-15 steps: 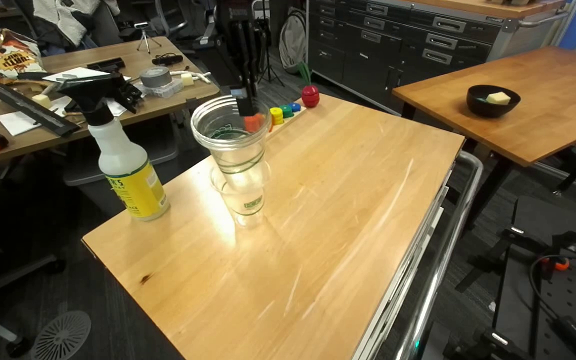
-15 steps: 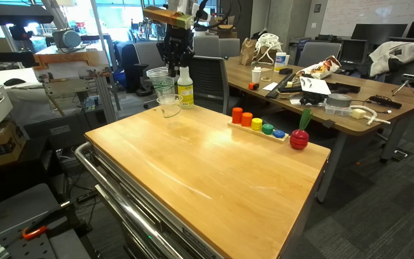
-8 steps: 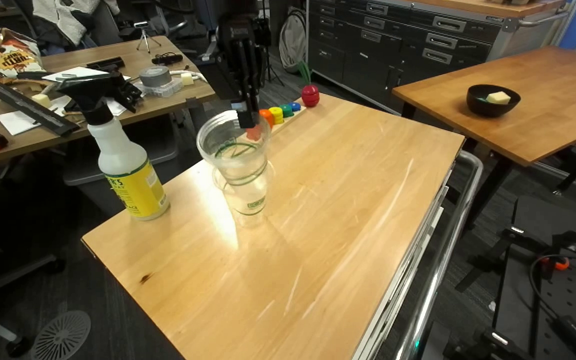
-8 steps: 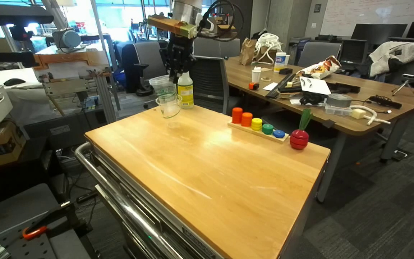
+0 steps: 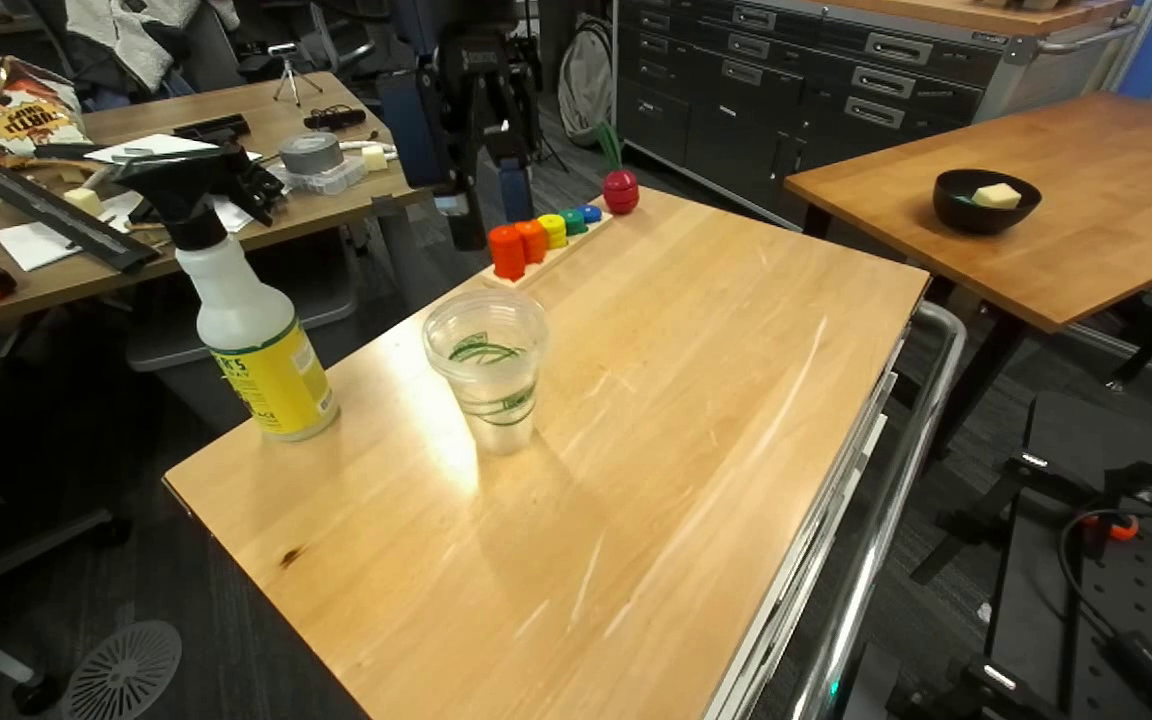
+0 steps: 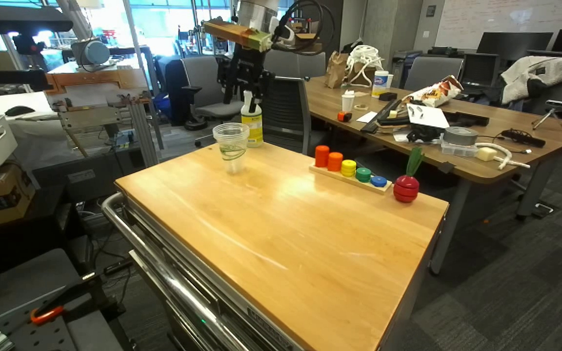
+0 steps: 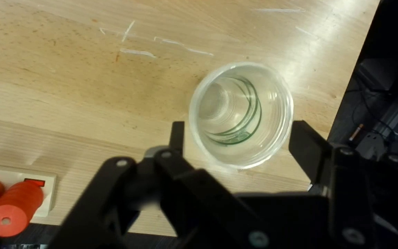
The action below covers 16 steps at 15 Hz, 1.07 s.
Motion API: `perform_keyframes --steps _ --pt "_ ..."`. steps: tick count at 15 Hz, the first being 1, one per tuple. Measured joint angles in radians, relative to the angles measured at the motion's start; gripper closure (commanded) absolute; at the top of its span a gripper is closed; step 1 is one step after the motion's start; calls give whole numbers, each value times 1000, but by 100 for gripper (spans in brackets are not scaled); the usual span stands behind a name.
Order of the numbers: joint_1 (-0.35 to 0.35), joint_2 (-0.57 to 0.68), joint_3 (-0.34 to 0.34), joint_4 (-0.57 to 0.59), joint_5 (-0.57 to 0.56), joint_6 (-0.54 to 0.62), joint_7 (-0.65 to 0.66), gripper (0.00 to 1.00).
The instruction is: Stack up the plastic cups on each other.
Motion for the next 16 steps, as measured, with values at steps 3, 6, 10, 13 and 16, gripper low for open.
perform_keyframes --steps 3,6,10,13,16 --pt "-11 -7 -6 6 0 5 0 0" --pt "-36 -49 -30 -11 -1 26 1 0" --pt "-95 -173 -84 -127 -1 135 1 0" --pt "-143 -278 -140 -246 -13 229 2 0" --pt "-181 -369 -196 -351 -77 258 2 0"
